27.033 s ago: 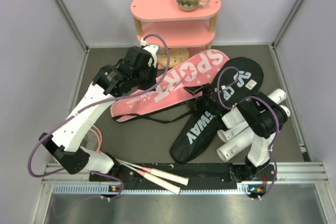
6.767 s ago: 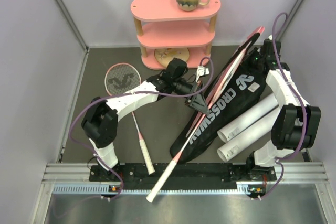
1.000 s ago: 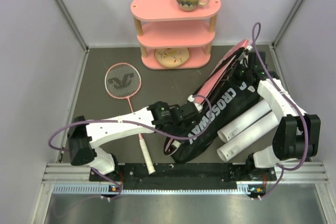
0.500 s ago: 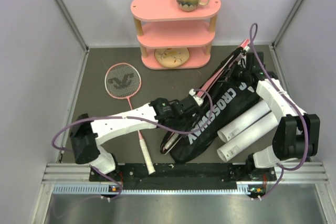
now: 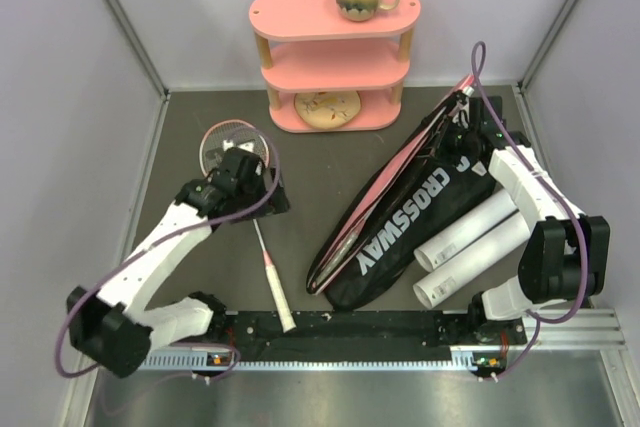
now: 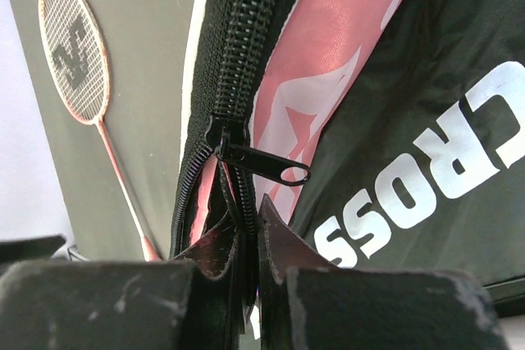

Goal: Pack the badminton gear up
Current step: Pick up the racket from the center of the board.

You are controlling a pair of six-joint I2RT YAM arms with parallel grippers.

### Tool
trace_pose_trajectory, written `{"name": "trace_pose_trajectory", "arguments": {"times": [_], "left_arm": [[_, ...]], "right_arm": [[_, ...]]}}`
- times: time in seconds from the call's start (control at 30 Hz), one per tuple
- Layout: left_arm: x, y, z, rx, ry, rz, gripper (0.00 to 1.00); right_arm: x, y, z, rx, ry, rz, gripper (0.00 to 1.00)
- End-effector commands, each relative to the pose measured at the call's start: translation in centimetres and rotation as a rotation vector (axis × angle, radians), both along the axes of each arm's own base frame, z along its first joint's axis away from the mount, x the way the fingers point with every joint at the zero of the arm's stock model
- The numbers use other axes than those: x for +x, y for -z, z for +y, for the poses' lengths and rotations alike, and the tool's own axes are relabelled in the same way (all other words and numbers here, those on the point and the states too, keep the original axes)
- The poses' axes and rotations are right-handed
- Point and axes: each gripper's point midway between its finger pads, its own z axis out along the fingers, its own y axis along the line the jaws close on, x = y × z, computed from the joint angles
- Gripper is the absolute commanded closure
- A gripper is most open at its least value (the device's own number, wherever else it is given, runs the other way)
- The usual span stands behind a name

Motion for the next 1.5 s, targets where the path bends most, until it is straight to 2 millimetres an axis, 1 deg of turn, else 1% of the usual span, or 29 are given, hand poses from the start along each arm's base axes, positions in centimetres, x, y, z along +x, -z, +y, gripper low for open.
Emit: {"name": "trace_pose_trajectory", "arguments": {"times": [0.0,0.03,0.1,0.13,0.2,0.23,0.3,0.33,0.47,0.5,0.63,0.67,0.73,0.77,0.83,0.9,0.97,1.03,1.07,1.1,1.13,1.17,1.2,1.27,1.3,1.37,1.4,1.43,1.47], "left_arm": [[1.6,4.7,5.9,0.085,-0.311,0.186,0.02],[2.5,5.6,7.1,0.094,-0.379,0.222,0.02],[3.7,6.2,8.0,0.099,-0.445,0.218,0.03],[4.2,6.9,8.3,0.09,-0.499,0.242,0.07],[4.7,7.2,8.0,0.075,-0.522,0.258,0.19],[4.9,8.0,8.0,0.084,-0.548,0.284,0.21],[4.6,9.0,8.0,0.094,-0.575,0.335,0.23],[4.3,9.7,7.7,0.112,-0.589,0.362,0.22],[3.3,11.5,6.9,0.166,-0.606,0.416,0.2],[3.0,11.8,7.0,0.18,-0.615,0.435,0.2],[2.6,13.8,6.2,0.227,-0.598,0.502,0.25],[2.7,13.9,5.9,0.226,-0.587,0.508,0.31],[2.6,14.8,5.8,0.242,-0.581,0.523,0.36],[2.6,15.0,5.8,0.248,-0.576,0.524,0.44],[2.5,15.5,6.0,0.264,-0.588,0.537,0.46],[2.4,15.7,6.3,0.272,-0.607,0.533,0.52],[2.2,16.2,6.6,0.269,-0.617,0.516,0.55],[2.2,16.2,6.5,0.239,-0.601,0.504,0.7],[2.9,16.2,6.1,0.209,-0.586,0.476,0.75],[3.1,15.6,5.8,0.178,-0.55,0.456,0.95],[2.7,15.8,5.7,0.164,-0.532,0.453,1.0],[3.1,15.4,5.6,0.14,-0.522,0.425,1.0],[3.3,14.1,5.2,0.102,-0.485,0.382,1.0],[3.3,12.5,5.0,0.074,-0.428,0.32,1.0],[3.4,10.0,4.9,0.049,-0.365,0.234,1.0],[3.3,7.0,4.8,0.024,-0.296,0.133,1.0],[3.3,3.9,4.6,0.001,-0.217,0.011,1.0],[2.6,2.1,2.9,-0.074,-0.101,-0.028,1.0],[2.1,0.4,2.1,-0.108,-0.02,-0.087,1.0]], "right_arm": [[0.9,-3.7,0.6,0.002,-0.042,-0.108,1.0],[1.0,-3.9,0.6,0.005,-0.045,-0.113,1.0],[1.1,-4.0,0.8,0.013,-0.052,-0.114,1.0],[1.0,-4.2,0.9,0.015,-0.055,-0.117,1.0],[1.0,-4.2,0.9,0.019,-0.058,-0.118,1.0],[1.0,-4.2,0.9,0.018,-0.059,-0.119,1.0],[0.8,-4.2,1.1,0.024,-0.069,-0.117,1.0],[0.8,-4.1,1.0,0.025,-0.068,-0.117,1.0],[0.7,-3.7,1.2,0.032,-0.068,-0.112,1.0],[0.7,-3.8,1.3,0.04,-0.072,-0.116,1.0],[0.9,-3.7,1.3,0.043,-0.069,-0.117,1.0],[0.9,-3.8,1.4,0.045,-0.072,-0.119,1.0],[1.0,-3.9,1.4,0.046,-0.069,-0.12,1.0],[1.0,-3.9,1.4,0.046,-0.069,-0.123,1.0],[0.9,-3.9,1.5,0.048,-0.07,-0.121,1.0],[0.9,-3.9,1.5,0.045,-0.069,-0.122,1.0],[1.0,-3.8,1.4,0.039,-0.063,-0.121,1.0],[1.0,-3.7,1.3,0.039,-0.061,-0.119,1.0],[1.0,-3.8,1.4,0.041,-0.061,-0.12,1.0],[1.1,-3.8,1.3,0.042,-0.057,-0.12,1.0],[1.2,-4.0,1.4,0.046,-0.058,-0.123,1.0],[1.4,-4.0,1.3,0.042,-0.051,-0.127,1.0],[1.5,-4.1,1.3,0.038,-0.048,-0.132,1.0],[2.0,-3.5,1.1,0.021,-0.038,-0.127,1.0],[2.2,-3.6,1.1,0.02,-0.041,-0.129,1.0],[2.6,-3.3,1.0,0.013,-0.031,-0.125,1.0],[2.9,-3.5,1.0,0.011,-0.027,-0.133,1.0],[3.2,-3.7,0.9,0.01,-0.021,-0.139,1.0],[3.5,-3.3,0.9,0.006,-0.017,-0.131,1.0]]}}
